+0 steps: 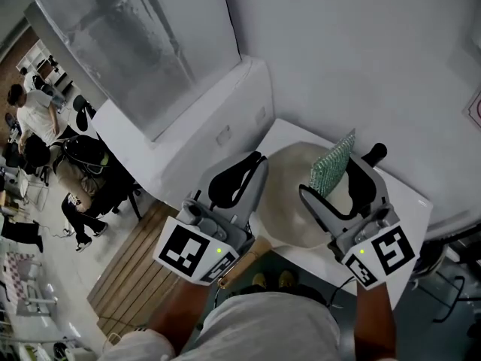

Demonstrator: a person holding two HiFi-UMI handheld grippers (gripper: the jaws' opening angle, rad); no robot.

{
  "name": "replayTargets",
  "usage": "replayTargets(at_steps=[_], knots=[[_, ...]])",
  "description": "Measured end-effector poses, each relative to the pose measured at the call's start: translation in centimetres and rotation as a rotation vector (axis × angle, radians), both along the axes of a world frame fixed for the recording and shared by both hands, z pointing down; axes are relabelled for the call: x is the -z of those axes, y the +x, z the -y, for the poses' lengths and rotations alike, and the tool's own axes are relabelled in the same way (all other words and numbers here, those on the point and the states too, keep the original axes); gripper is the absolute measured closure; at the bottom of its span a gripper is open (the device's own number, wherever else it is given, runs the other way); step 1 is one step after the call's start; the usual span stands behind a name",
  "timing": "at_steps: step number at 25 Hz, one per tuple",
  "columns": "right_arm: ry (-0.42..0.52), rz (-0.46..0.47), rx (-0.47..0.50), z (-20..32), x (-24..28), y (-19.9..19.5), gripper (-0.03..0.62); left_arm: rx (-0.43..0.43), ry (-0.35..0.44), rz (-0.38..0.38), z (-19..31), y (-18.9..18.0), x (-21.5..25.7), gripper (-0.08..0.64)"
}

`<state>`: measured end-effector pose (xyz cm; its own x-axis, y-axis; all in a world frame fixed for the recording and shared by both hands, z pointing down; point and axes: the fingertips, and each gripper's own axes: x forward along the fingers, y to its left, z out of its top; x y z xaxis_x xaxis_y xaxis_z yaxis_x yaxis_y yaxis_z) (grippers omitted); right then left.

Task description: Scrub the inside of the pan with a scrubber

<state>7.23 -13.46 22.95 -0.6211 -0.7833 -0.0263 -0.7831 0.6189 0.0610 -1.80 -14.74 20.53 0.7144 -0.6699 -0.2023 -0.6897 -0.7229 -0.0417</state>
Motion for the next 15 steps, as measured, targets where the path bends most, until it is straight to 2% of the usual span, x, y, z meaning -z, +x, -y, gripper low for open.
replayTargets(at_steps=[7,15], knots=[[0.057,0.058,0.026,-0.9,1.0,-0.2,0.241,-0.008,0.009,-0.005,-0.8,0.8,0.0,0.541],[0.085,0.062,0.039,-1.6,1.4,-0.5,0.241,-0.019,0.021,-0.009,-1.5,1.2,0.1,0.543]])
